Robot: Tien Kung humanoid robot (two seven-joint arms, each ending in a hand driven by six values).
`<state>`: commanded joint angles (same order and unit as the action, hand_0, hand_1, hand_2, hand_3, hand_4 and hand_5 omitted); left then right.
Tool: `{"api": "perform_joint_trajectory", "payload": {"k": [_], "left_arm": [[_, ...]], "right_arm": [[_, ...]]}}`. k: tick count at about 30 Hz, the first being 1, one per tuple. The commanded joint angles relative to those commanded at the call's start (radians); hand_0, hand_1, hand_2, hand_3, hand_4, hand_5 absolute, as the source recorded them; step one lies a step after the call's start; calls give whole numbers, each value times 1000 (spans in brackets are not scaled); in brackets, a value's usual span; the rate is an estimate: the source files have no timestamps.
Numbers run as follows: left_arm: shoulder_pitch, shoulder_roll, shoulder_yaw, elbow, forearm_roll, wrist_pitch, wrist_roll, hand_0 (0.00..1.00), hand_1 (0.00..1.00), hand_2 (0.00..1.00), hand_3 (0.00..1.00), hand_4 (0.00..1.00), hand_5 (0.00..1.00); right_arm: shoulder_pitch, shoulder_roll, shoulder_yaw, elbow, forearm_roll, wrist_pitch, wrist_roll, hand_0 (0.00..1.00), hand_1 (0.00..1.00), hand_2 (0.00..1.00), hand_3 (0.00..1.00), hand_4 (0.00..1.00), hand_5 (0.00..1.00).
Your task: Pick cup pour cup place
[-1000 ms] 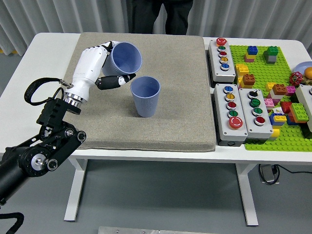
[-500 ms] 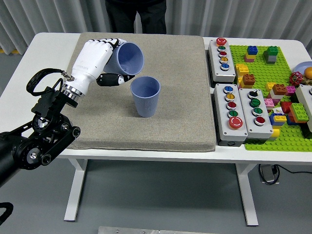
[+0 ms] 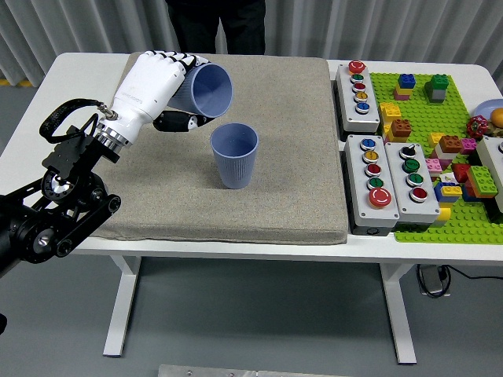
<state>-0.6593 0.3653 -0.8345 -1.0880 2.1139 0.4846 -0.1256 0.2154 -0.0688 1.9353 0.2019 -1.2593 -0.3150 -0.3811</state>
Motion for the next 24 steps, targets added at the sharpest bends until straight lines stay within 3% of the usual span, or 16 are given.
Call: {"api": "perform_joint_trajectory", "payload": {"k": [11,24], "left_arm": [[-37,30,51,17,7,-4,7,390,480,533,532,741,123],[-41,36,69,9,12,12,9,396,480,531,528,744,124]], "right_arm": [[2,-1,-4,0,5,-2,0,668,609,555,541,2,154],[2,0,-6,1,5,-4,-1,668,609,555,541,2,152]]}}
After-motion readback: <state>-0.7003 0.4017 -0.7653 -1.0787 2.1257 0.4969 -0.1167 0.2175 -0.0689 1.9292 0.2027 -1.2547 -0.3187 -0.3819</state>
